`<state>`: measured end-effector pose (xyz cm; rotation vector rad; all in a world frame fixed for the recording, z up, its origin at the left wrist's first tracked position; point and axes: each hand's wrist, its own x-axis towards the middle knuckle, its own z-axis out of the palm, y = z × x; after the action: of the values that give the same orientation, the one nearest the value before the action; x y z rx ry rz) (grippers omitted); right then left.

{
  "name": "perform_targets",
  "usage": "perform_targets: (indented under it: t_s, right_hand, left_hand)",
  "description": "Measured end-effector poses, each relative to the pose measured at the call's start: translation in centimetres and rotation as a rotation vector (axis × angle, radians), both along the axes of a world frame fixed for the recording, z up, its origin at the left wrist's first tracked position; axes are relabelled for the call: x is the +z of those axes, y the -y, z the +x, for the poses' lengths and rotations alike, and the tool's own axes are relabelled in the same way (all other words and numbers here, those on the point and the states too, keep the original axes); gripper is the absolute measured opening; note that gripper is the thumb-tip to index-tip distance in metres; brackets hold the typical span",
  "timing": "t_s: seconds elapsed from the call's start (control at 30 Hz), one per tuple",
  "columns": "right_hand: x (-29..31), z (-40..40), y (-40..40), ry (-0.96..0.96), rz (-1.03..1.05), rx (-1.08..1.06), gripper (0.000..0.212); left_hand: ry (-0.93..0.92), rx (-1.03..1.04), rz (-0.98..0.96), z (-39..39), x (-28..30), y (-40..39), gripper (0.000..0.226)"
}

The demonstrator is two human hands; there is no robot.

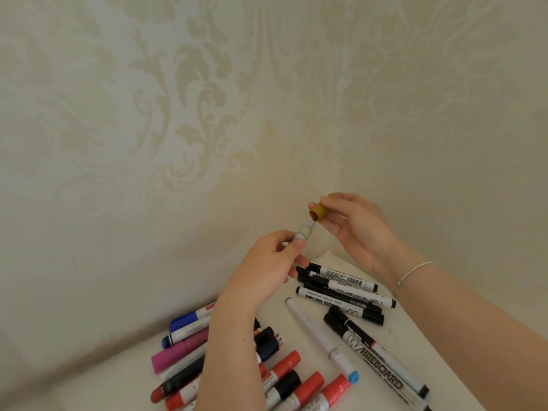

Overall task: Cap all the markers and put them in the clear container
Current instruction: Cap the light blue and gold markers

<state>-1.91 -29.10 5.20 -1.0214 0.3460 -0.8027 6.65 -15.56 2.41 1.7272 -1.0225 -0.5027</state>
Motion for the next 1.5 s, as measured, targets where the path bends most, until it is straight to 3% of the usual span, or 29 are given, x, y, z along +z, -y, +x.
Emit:
perform_targets:
  t_s: [0.3, 0.37, 0.5, 0.83, 1.07, 1.23, 1.5]
  right_hand:
    - [-0.1, 0.5, -1.4, -0.293, -0.391, -0.025, 0.02]
    - [0.2, 0.7, -1.5, -0.432, -0.553, -0.083, 0.008]
    - [0.6, 1.0, -1.4, -0.679, -0.917, -0.246, 0.018]
    - [1.1, 1.7, -1.0, -0.716, -1.043, -0.242, 0.038]
    - [1.1, 2.4, -1.3, -0.783, -1.087, -0.273, 0.033]
    - [0.7, 2.8, -1.5, -0.853, -1.089, -0.264, 0.029]
    - [2.0, 4.0, -2.5, -0.974, -1.215, -0.316, 0.026]
  left_hand:
    - [0.016, 0.038, -0.019, 0.3, -0.5, 0.4, 0.018]
    - [0.001, 0.036, -0.041, 0.0, -0.5, 0.6, 0.019]
    - [0.028, 0.029, -0.089, -0.7, -0.4, 1.2, 0.02]
    - [0.063, 0.071, -0.219, -1.1, -0.3, 1.5, 0.025]
    - [0.064, 0.109, -0.237, -1.1, -0.3, 1.5, 0.026]
    - [0.19, 0.131, -0.167, -0.8, -0.4, 1.2, 0.027]
    - [0.265, 0.201, -0.208, -0.7, -0.3, 1.0, 0.02]
